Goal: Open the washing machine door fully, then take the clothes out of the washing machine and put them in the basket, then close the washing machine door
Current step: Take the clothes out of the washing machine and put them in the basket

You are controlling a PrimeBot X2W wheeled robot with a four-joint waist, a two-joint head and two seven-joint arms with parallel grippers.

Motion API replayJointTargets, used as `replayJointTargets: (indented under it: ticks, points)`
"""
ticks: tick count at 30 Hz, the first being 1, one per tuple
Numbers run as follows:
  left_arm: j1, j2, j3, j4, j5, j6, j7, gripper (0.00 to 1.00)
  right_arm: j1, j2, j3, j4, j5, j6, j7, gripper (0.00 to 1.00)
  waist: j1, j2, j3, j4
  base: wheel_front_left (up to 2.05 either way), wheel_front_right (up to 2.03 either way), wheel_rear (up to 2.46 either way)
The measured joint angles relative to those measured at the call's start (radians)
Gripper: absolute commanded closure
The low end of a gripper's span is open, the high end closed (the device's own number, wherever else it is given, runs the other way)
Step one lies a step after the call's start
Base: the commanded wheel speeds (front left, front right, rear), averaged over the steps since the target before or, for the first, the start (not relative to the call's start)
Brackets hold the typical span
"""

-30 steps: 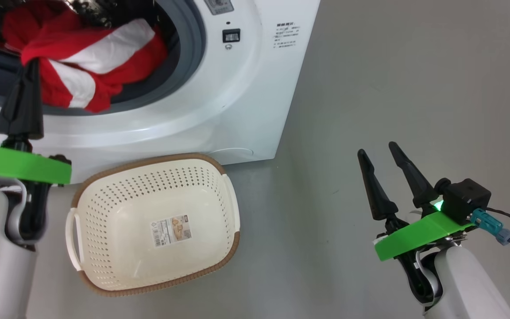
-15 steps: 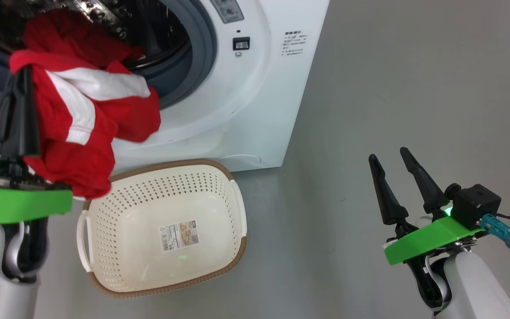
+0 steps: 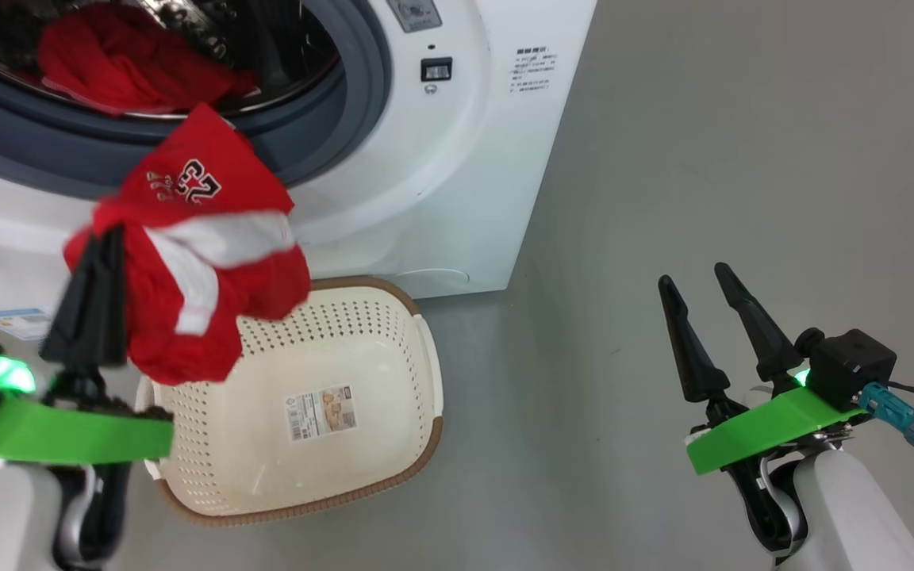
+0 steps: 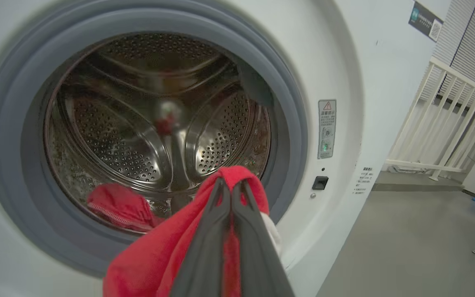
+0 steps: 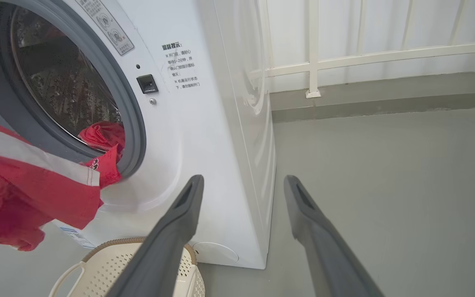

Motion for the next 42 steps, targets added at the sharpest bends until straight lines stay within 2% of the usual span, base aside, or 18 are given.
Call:
replayJointTargets:
  ticks: [12,26,42]
  points:
    - [-0.02,-0.049,-0.071,0.389,-0.017,-0.02,-0.003,1.0,-0.011,0.011,0.004,-0.013,0.0,0.0,0.0,0.0,0.0,0.0,0.054,-0.016,0.0,0.0,0.0]
    - [-0.186,-0.057,-0.175,0.63,-0.03,-0.027,-0.003,1.0,-0.076,0.036,0.007,-0.032,-0.008,0.0,0.0,0.0,0.0,0.0,0.161,-0.039,0.0,0.0,0.0]
    - [-0.38,-0.046,-0.33,0.96,-0.113,-0.028,-0.003,1.0,-0.127,0.062,0.019,-0.068,-0.044,0.0,-0.004,0.0,0.0,0.0,0.304,-0.069,0.0,0.0,0.0]
